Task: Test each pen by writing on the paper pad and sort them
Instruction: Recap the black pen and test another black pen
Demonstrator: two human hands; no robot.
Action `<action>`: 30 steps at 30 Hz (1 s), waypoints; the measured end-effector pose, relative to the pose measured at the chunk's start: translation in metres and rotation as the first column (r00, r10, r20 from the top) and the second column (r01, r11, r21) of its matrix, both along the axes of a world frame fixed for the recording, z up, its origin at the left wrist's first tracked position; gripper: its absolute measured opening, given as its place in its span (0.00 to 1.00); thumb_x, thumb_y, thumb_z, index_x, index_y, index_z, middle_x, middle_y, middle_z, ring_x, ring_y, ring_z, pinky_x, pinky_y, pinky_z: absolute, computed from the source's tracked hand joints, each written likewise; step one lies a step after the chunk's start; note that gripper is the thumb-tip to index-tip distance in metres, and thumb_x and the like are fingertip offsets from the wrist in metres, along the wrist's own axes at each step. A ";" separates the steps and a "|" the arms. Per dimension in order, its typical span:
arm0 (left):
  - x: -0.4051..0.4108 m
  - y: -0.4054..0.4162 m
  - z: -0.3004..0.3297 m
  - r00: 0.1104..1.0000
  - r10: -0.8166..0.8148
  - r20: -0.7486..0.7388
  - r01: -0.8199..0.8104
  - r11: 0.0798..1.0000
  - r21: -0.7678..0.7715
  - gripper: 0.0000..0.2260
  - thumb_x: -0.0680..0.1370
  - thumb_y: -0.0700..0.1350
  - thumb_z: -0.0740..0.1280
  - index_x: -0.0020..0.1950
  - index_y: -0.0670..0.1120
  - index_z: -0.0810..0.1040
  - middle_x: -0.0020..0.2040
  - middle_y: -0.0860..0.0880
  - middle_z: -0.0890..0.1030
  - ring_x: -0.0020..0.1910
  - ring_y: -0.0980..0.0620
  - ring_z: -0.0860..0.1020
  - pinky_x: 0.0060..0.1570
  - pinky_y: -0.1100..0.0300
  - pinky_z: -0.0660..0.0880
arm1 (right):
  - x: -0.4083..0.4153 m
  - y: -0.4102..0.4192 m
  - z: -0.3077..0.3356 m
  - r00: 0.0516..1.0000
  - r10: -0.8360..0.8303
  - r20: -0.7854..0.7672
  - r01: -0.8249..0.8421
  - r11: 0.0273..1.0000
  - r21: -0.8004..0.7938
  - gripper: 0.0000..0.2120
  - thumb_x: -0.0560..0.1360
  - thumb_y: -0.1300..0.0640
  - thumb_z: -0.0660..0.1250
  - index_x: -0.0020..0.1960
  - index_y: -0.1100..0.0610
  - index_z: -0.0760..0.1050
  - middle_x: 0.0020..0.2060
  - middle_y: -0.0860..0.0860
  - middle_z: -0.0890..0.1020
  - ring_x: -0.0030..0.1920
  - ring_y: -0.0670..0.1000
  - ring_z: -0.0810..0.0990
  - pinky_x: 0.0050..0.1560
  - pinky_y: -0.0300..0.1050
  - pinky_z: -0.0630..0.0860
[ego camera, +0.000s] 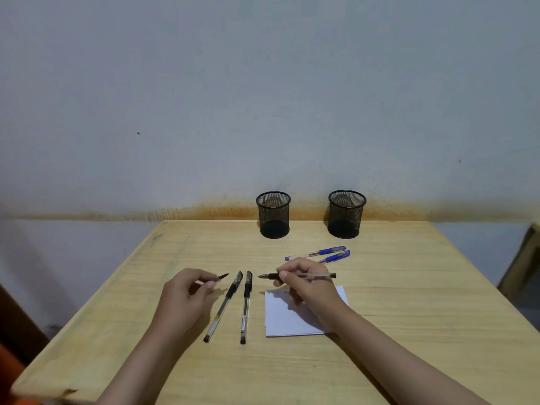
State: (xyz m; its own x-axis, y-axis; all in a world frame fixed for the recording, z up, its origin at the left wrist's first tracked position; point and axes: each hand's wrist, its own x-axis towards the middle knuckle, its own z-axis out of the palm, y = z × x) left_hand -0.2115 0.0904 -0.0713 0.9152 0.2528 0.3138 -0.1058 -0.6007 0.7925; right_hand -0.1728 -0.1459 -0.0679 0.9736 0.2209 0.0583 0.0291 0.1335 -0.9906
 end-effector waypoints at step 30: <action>-0.003 -0.018 0.044 0.898 -0.391 0.203 0.396 0.918 0.018 0.13 0.69 0.31 0.71 0.38 0.50 0.82 0.38 0.50 0.81 0.40 0.51 0.80 0.43 0.57 0.76 | -0.025 0.016 0.035 0.926 0.128 0.355 -0.079 0.986 -0.149 0.08 0.69 0.64 0.75 0.40 0.52 0.82 0.34 0.52 0.83 0.32 0.45 0.79 0.30 0.42 0.78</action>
State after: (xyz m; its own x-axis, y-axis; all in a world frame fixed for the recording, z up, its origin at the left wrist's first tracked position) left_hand -0.2141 0.0723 -0.0272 0.8613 -0.1053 0.4970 -0.4855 -0.4592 0.7440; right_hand -0.1981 -0.1299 -0.0334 0.8627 0.3483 0.3667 0.3820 0.0265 -0.9238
